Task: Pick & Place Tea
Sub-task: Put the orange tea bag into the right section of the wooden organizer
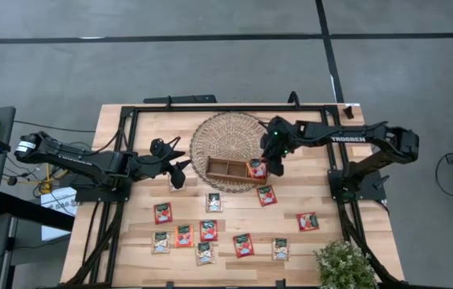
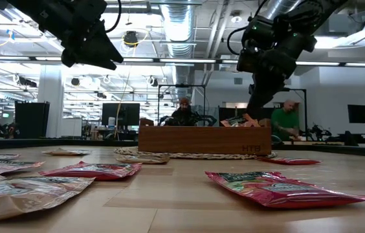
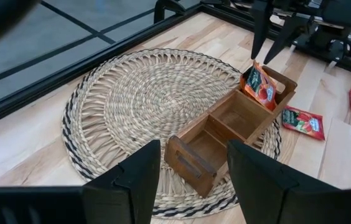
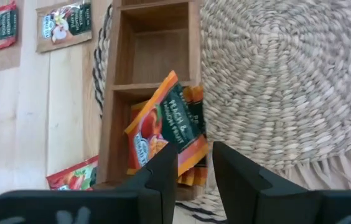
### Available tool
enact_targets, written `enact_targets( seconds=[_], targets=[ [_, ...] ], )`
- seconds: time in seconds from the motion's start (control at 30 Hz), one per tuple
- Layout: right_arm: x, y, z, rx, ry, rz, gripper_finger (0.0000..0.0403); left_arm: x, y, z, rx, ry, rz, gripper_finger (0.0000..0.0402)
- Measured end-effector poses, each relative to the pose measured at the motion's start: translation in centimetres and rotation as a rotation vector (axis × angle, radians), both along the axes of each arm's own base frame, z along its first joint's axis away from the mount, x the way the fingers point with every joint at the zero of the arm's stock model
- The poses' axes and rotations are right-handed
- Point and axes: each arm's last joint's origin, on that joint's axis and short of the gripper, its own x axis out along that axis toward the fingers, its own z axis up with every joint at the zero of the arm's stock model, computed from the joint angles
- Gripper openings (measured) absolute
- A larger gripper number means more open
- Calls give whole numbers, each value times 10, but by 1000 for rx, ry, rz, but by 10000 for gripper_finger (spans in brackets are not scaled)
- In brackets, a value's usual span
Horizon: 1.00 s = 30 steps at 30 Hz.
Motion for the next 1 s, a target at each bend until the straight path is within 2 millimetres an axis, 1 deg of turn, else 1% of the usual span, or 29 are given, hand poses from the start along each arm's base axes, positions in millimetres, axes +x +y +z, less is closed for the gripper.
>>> enact_targets(
  seconds=[0.17, 0.4, 0.7, 1.0],
  targets=[
    [-1, -4, 0, 2, -1, -13, 92, 0, 0, 0, 0, -1, 0, 177],
    [0, 1, 0, 24, -7, 18, 92, 0, 0, 0, 0, -2, 0, 177],
    [0, 1, 0, 32, -6, 5, 91, 0, 0, 0, 0, -2, 0, 177],
    [2, 6, 0, 33, -5, 22, 54, 0, 0, 0, -1, -3, 0, 177]
  ],
)
